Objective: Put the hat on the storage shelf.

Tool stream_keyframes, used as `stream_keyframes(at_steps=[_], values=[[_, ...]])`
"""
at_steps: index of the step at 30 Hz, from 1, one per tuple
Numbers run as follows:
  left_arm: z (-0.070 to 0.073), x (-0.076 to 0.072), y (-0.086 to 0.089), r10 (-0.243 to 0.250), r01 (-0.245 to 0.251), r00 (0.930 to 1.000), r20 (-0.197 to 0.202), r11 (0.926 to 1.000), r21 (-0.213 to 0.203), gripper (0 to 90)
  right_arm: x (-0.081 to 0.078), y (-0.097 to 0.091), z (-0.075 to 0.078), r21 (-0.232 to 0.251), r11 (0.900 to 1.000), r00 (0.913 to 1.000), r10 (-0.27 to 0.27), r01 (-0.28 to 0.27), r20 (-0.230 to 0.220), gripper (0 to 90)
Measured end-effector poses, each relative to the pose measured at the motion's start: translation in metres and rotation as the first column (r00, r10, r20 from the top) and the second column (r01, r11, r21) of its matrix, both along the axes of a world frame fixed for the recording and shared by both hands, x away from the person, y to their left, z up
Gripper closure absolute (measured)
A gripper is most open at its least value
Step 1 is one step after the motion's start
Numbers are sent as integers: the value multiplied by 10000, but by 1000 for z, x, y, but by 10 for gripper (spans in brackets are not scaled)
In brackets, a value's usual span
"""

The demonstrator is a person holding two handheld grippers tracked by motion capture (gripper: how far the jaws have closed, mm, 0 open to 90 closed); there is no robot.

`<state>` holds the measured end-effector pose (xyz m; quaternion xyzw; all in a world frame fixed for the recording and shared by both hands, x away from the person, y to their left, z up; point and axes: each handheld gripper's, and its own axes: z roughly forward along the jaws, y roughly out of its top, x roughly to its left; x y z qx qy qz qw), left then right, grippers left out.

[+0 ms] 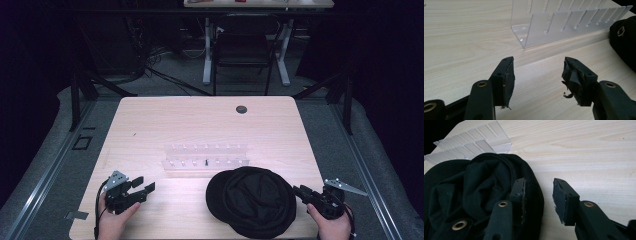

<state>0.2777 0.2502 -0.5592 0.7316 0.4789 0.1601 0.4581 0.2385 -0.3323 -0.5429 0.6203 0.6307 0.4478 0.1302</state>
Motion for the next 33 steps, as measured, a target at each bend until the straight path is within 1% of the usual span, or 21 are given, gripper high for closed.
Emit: stream_keyframes(at_steps=[3, 4, 5, 6, 8, 10, 11, 12, 14, 16, 17, 19, 20, 23, 26, 27, 28, 29, 30, 32, 33], values=[[-1, 0, 0, -38, 38, 10000, -87, 10000, 40, 429, 0, 1, 2, -145, 9998, 9999, 118, -119, -27, 623], [0, 0, 0, -49, 50, 9999, -101, 10000, 62, 429, 0, 2, 3, -252, 9996, 9999, 128, -130, -66, 626], [0, 0, -1, -51, 51, 10000, -30, 10000, 3, 432, -1, 4, 4, -487, 9987, 9998, 135, -143, -172, 632], [1, 0, -1, -23, 23, 10000, -1, 10000, 13, 433, -1, 5, 5, -541, 9985, 9998, 87, -97, -201, 633], [1, 0, -1, -27, 27, 10000, 17, 10000, 54, 434, -1, 5, 5, -509, 9987, 9998, 90, -100, -203, 633], [1, -1, -1, -9, 9, 10000, 30, 9999, 115, 440, -1, 7, 8, -412, 9989, 9990, 184, -201, -415, 637], [1, -1, -1, -9, 9, 10000, 30, 9999, 115, 440, -1, 7, 8, -412, 9989, 9990, 184, -201, -415, 637], [2, -1, -2, -45, 45, 10000, 19, 10000, 86, 440, -1, 7, 10, -419, 9988, 9985, 214, -235, -495, 644], [3, -1, -2, -42, 41, 10000, 61, 9999, 113, 440, 0, 8, 13, -599, 9978, 9966, 238, -286, -784, 666], [3, -1, -2, -49, 49, 10000, 38, 9999, 113, 445, 1, 8, 18, -487, 9982, 9931, 305, -362, -1132, 676], [3, -1, -2, -49, 49, 10000, 38, 9999, 113, 446, 1, 8, 18, -487, 9982, 9931, 305, -362, -1132, 676], [3, -1, 0, -8, 8, 10000, -30, 10000, 89, 448, 4, 6, 22, -421, 9984, 9893, 319, -382, -1424, 679], [3, -1, 0, -8, 8, 10000, -30, 10000, 89, 450, 4, 6, 22, -421, 9984, 9893, 319, -382, -1424, 679], [2, -1, 0, 35, -34, 9999, -95, 9999, 126, 451, 8, 4, 28, -550, 9974, 9842, 364, -466, -1735, 704], [2, 0, -1, -12, 13, 10000, -72, 9999, 131, 452, 12, 3, 31, -448, 9968, 9736, 549, -664, -2214, 722], [2, 0, -1, -21, 22, 10000, -81, 9999, 167, 452, 14, 4, 33, -549, 9953, 9669, 632, -791, -2473, 722], [2, 0, -2, -12, 14, 9999, -102, 9998, 210, 452, 16, 5, 34, -704, 9937, 9631, 662, -874, -2610, 723], [2, 0, -2, -20, 23, 9999, -106, 9998, 208, 452, 19, 7, 36, -1007, 9893, 9560, 732, -1057, -2841, 724], [2, 0, -2, -32, 35, 9999, -108, 9998, 200, 452, 20, 8, 37, -1069, 9879, 9526, 764, -1122, -2943, 725], [2, 0, -2, -77, 79, 9999, -118, 9998, 196, 452, 23, 10, 40, -1037, 9864, 9399, 869, -1276, -3302, 727], [2, 0, -3, -62, 64, 9999, -109, 9998, 180, 452, 25, 10, 40, -1038, 9851, 9357, 946, -1373, -3398, 727]])
